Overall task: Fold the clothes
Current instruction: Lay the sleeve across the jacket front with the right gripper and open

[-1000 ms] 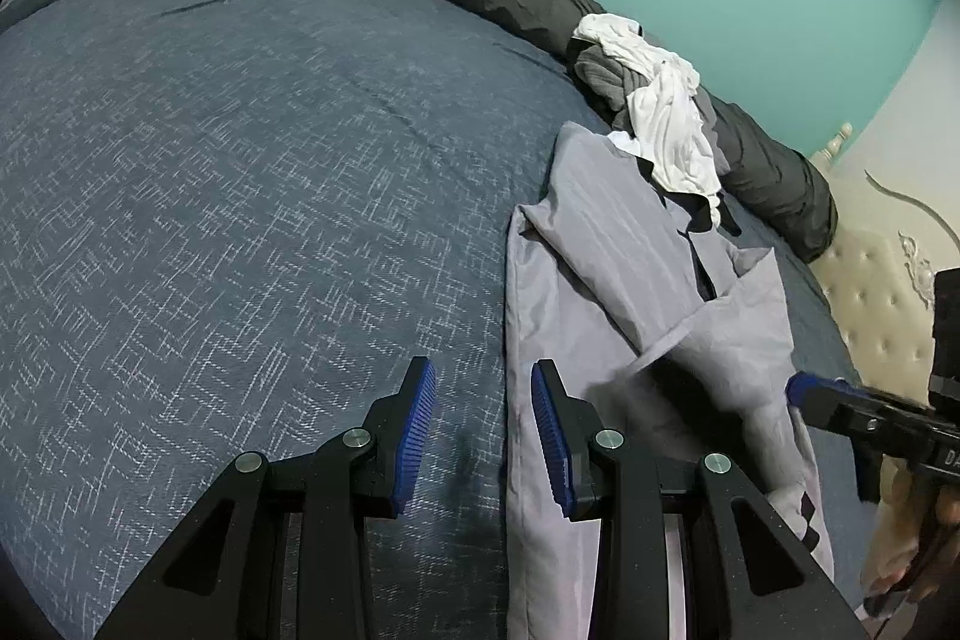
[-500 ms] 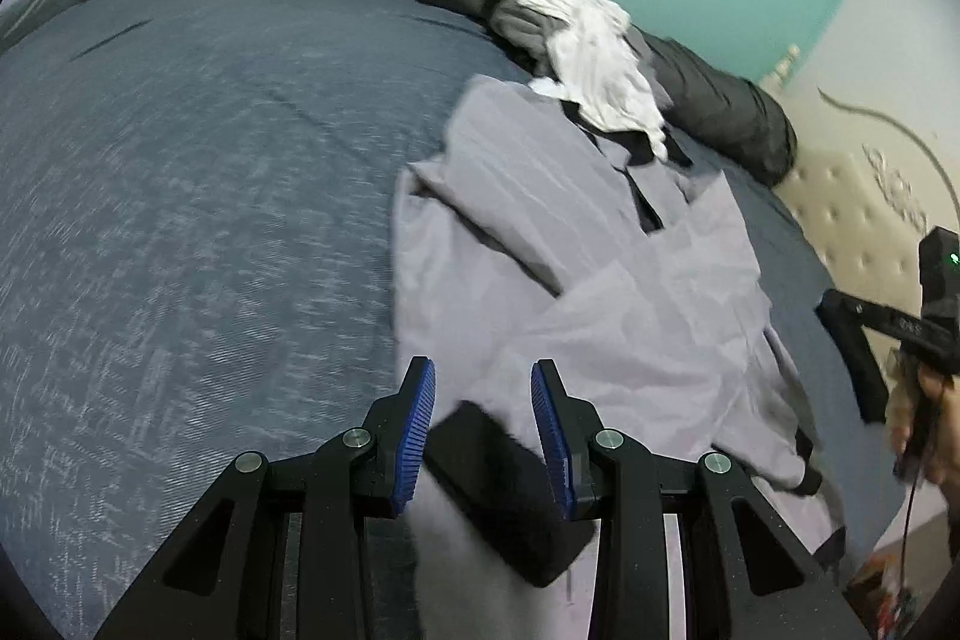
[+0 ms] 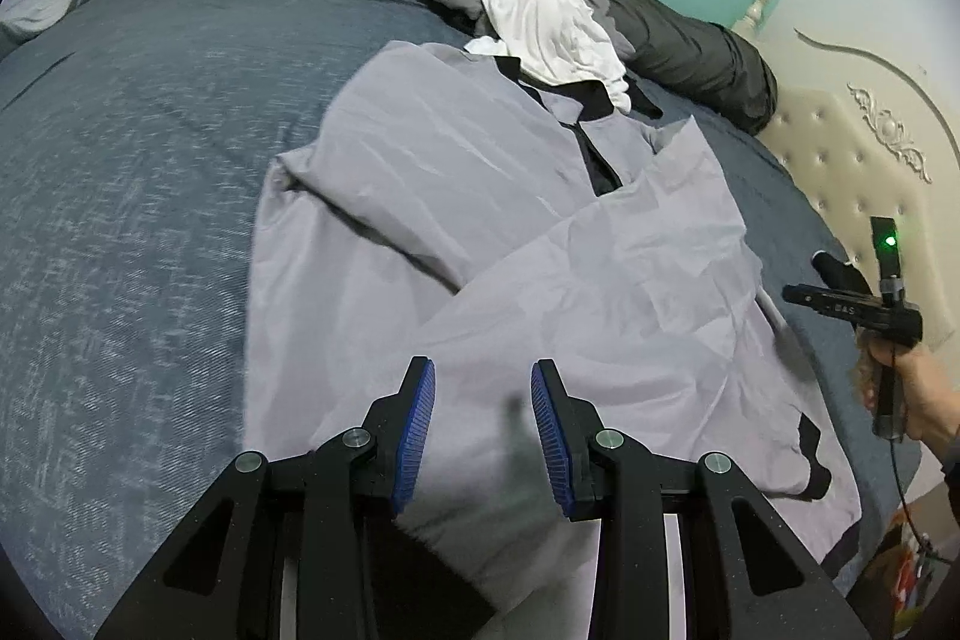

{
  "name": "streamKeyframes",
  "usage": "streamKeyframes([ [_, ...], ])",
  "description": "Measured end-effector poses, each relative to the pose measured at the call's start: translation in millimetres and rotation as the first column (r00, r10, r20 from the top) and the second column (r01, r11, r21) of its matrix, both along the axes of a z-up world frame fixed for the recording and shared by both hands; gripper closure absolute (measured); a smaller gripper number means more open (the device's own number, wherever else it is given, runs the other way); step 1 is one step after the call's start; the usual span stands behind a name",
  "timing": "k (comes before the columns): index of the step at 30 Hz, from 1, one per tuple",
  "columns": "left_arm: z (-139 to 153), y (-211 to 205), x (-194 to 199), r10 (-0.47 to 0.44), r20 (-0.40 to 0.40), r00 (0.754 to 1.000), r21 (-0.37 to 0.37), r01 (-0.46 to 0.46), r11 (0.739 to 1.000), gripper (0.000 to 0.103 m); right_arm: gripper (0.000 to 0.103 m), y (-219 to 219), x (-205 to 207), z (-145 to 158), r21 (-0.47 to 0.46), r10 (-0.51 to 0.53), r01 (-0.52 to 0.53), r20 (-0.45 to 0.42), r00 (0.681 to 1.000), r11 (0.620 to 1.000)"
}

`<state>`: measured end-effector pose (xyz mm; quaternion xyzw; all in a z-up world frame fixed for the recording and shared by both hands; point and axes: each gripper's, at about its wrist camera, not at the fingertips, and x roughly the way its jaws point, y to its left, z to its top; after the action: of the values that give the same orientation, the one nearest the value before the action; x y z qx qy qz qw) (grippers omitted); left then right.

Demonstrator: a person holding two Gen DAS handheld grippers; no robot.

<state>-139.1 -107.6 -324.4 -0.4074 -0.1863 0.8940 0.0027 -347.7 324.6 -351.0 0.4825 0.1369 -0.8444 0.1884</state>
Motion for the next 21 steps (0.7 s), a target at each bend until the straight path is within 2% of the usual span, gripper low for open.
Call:
streamKeyframes([
  [9,-10.2,10.8,-19.7,-0.015,0.029,0.999,-0.006,0.015,1.000,0.065,0.062,-14.5,-21.8,-24.8,-0.054,0.038,-0.037,0.019,0.999,0.998],
  [14,-16.6,14.5,-25.7,-0.013,0.051,0.999,-0.013,0.014,1.000,0.064,0.062,-21.4,-33.4,-32.2,-0.049,0.045,-0.044,0.017,0.999,0.998],
  [15,-17.7,15.4,-26.7,-0.015,0.055,0.998,-0.016,0.015,1.000,0.064,0.066,-21.0,-36.3,-32.9,-0.042,0.036,-0.035,0.013,0.999,0.998],
  [16,-19.1,16.3,-27.9,-0.016,0.059,0.998,-0.017,0.017,1.000,0.064,0.078,-20.0,-39.4,-33.3,-0.038,0.027,-0.026,0.011,1.000,0.999],
  [19,-23.4,18.1,-30.9,-0.016,0.071,0.997,-0.017,0.017,1.000,0.064,0.097,-16.0,-45.1,-32.6,-0.038,0.004,-0.004,-0.004,1.000,0.999],
  [21,-25.7,18.2,-32.4,-0.014,0.077,0.997,-0.017,0.015,1.000,0.064,0.099,-14.1,-42.8,-30.0,-0.034,0.001,-0.002,-0.029,1.000,0.999],
])
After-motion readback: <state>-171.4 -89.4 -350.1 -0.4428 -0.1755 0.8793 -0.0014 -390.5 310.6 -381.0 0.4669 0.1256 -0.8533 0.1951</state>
